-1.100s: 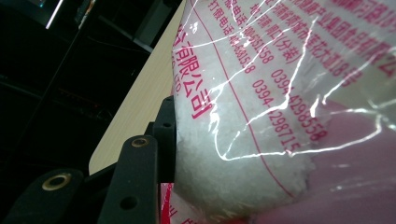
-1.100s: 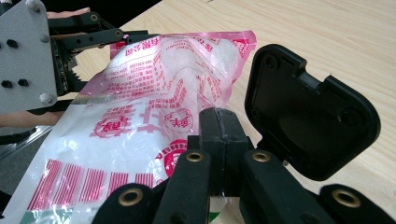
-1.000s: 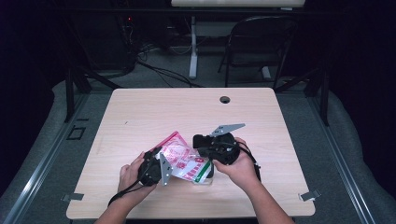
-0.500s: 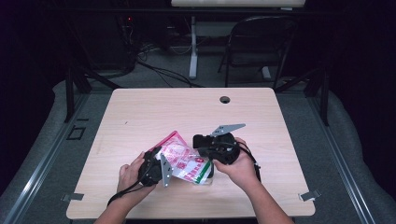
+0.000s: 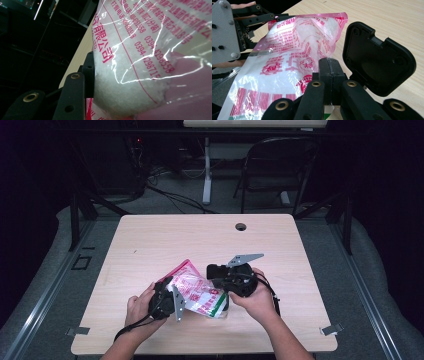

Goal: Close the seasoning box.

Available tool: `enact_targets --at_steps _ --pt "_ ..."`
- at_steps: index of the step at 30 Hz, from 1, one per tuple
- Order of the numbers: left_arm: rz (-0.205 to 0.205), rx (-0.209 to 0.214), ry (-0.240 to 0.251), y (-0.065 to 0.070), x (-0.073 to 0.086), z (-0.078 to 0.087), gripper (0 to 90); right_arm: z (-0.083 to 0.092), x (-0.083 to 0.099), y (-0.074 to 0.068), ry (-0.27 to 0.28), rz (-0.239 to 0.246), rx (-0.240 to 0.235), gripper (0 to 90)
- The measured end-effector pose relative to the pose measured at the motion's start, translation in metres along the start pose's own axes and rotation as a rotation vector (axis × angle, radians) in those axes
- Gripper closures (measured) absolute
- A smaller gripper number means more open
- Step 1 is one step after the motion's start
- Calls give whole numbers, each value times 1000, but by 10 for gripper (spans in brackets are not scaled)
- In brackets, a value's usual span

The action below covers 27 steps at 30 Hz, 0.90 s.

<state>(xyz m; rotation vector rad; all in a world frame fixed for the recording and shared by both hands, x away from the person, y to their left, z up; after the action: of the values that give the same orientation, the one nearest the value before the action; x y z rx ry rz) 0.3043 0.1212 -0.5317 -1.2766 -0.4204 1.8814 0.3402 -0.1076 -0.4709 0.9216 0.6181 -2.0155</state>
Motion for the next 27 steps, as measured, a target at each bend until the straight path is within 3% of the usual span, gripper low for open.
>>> enact_targets --at_steps 12,27 --pt "-22 -23 0 -1 -2 3 617 0 1 0 9 -3 -7 900" --pt "-91 -61 -1 0 -7 6 618 0 3 3 0 -17 -8 900"
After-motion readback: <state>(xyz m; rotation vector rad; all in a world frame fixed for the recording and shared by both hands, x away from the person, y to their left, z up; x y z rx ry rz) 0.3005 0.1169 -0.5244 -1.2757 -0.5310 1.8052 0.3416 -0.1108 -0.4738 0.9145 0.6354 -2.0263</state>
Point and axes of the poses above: each handheld gripper's, and its own axes: z roughly backward along the jaws, x roughly out of its underside, y roughly to its right, the point moved 2 cm from there along -z, roughly forward along the jaws, and after that the axes turned 10 degrees about z, right-handed, at the moved point
